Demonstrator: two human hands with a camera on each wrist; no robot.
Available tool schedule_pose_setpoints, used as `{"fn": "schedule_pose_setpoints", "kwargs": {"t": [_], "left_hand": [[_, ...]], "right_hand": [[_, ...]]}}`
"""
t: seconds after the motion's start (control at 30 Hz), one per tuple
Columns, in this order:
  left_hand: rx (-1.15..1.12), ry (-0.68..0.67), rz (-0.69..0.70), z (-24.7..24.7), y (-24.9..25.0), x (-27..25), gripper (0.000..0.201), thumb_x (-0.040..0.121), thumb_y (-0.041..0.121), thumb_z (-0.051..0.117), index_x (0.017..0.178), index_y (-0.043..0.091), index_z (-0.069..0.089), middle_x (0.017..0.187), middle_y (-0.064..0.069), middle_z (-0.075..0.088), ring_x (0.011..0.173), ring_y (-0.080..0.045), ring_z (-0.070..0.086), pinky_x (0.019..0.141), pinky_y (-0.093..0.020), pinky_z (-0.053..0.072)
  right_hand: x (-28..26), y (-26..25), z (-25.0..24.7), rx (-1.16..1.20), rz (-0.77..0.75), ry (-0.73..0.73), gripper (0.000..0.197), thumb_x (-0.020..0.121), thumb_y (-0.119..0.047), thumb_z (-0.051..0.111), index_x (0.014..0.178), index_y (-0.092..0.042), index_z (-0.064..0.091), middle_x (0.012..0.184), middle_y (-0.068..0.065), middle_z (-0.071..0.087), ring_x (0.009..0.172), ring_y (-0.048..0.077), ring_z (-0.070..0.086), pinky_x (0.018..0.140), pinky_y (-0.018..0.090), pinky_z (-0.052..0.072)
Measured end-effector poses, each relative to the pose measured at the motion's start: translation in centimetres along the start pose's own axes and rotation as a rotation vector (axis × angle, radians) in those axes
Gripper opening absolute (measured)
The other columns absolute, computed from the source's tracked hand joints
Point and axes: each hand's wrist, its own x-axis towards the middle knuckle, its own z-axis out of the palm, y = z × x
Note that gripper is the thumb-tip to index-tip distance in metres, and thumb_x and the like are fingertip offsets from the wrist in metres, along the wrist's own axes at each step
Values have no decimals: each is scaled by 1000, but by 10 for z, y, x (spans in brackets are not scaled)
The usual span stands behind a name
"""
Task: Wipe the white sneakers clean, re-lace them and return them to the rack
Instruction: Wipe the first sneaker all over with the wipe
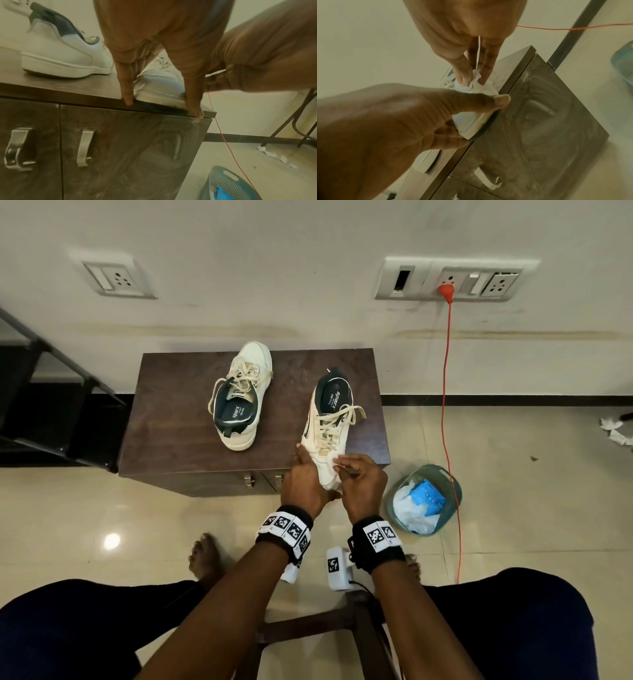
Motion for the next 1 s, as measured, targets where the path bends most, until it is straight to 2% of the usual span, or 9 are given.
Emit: {"fn": "schedule_pose_setpoints", "kwargs": {"t": [0.17,0.23,0.3,0.4,0.5,0.6,0.77,0.83,1.0], "left_hand": [[-102,5,18,-5,-19,10,126,46,51,95,147,9,33,123,-12,68,107,-33,69,84,-36,57],[-154,37,58,-13,-26,11,105,45,54,95,133,14,51,111,-4,74,100,-25,70,75,-24,50],[-257,84,119,-19,-35,10,91,48,57,93,126,22,60,107,3,76,96,-17,71,73,-24,52],[-509,53,138,-23,-53,6,102,53,44,94,143,34,49,114,13,74,102,-3,70,85,-29,59],[-711,2,134,-34,-66,1,104,62,24,90,151,43,39,128,12,69,116,-6,66,96,-40,58],[-815,-28,157,-41,-74,-2,94,65,16,88,147,39,49,140,9,62,127,-14,61,102,-48,54],[-864,-75,145,-39,-90,-1,111,56,16,100,151,30,45,147,11,55,134,-14,55,105,-50,51],[-837,-78,149,-41,-96,4,106,60,17,97,151,31,45,146,12,57,131,-14,57,104,-50,52],[-811,-103,192,-45,-103,15,95,67,3,88,150,25,47,137,11,64,123,-12,63,103,-45,53]], "right_hand": [[23,-7,0,-22,-36,1,25,81,9,73,103,-3,78,101,5,74,75,-1,66,74,9,50],[23,-11,3,-70,-83,-5,24,81,7,74,101,-4,79,102,9,73,77,9,68,73,8,49],[20,-14,6,-92,-143,-27,23,81,5,75,100,-6,79,100,6,70,81,16,68,73,6,48],[12,-23,10,-60,-189,-95,22,83,1,76,102,-9,79,101,3,67,79,5,65,70,6,47],[9,-32,18,-51,-241,-120,23,83,2,75,104,-7,79,99,1,65,79,-7,62,69,4,44],[7,-39,31,-60,-265,-109,23,83,0,76,103,-9,79,97,-1,64,78,0,63,71,6,47],[0,-48,48,-157,-302,-122,23,84,-3,76,105,-11,79,99,0,64,85,14,64,74,12,50],[-2,-48,50,-273,-390,-145,23,87,-3,73,107,-12,78,102,3,63,92,17,62,79,21,51],[-32,-39,44,-450,-681,-246,30,86,6,68,111,-8,76,106,9,63,98,22,56,83,21,43]]}}
